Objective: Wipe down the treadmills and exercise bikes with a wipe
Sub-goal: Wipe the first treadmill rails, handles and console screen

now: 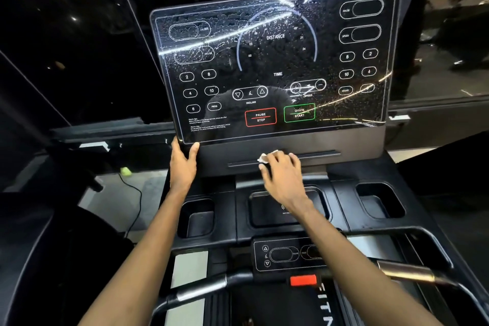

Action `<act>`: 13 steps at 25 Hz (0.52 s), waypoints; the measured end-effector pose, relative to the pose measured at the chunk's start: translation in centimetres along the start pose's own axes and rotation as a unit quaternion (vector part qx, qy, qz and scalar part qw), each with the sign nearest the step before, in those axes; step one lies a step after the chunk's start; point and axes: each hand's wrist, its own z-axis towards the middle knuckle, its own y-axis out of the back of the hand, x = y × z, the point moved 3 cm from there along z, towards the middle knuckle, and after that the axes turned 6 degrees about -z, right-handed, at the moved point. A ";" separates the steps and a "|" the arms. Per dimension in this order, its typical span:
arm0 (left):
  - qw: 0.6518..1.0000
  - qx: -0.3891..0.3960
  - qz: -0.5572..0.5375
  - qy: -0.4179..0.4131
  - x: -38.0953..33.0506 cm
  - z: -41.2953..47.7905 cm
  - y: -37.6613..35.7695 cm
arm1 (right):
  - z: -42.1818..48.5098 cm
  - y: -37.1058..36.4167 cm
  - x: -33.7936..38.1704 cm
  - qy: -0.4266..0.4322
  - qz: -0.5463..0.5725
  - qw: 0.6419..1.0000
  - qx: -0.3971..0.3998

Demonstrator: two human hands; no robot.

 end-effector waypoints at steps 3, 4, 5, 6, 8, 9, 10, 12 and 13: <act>1.000 0.006 0.002 0.011 0.2 0.1 0.2 | 0.1 1.5 -5.3 -0.061 -0.013 0.997 -0.039; 1.000 0.004 0.000 0.014 0.2 0.0 0.2 | 0.1 2.0 -6.9 -0.078 -0.020 0.996 -0.045; 1.000 -0.003 0.000 0.018 0.1 -0.3 0.1 | 0.2 2.3 -8.1 -0.091 -0.023 0.995 -0.045; 1.000 -0.012 -0.002 0.022 -0.1 -0.6 -0.1 | 0.3 2.5 -9.0 -0.100 -0.022 0.994 -0.042; 0.999 -0.033 -0.007 0.033 -0.3 -1.3 -0.6 | 0.4 2.5 -9.4 -0.105 -0.006 0.994 -0.037; 0.998 -0.039 -0.015 0.038 -0.2 -1.5 -0.8 | 0.4 2.3 -9.0 -0.094 0.002 0.995 -0.038; 0.998 -0.040 -0.026 0.043 0.0 -1.7 -1.1 | 0.3 2.0 -8.3 -0.074 0.013 0.997 -0.037; 0.997 -0.041 -0.022 0.060 0.5 -1.9 -1.3 | 0.1 1.0 -6.7 -0.020 0.046 0.998 -0.024; 0.997 -0.041 -0.014 0.070 0.5 -2.0 -1.3 | 0.1 0.6 -6.1 -0.001 0.065 0.998 -0.016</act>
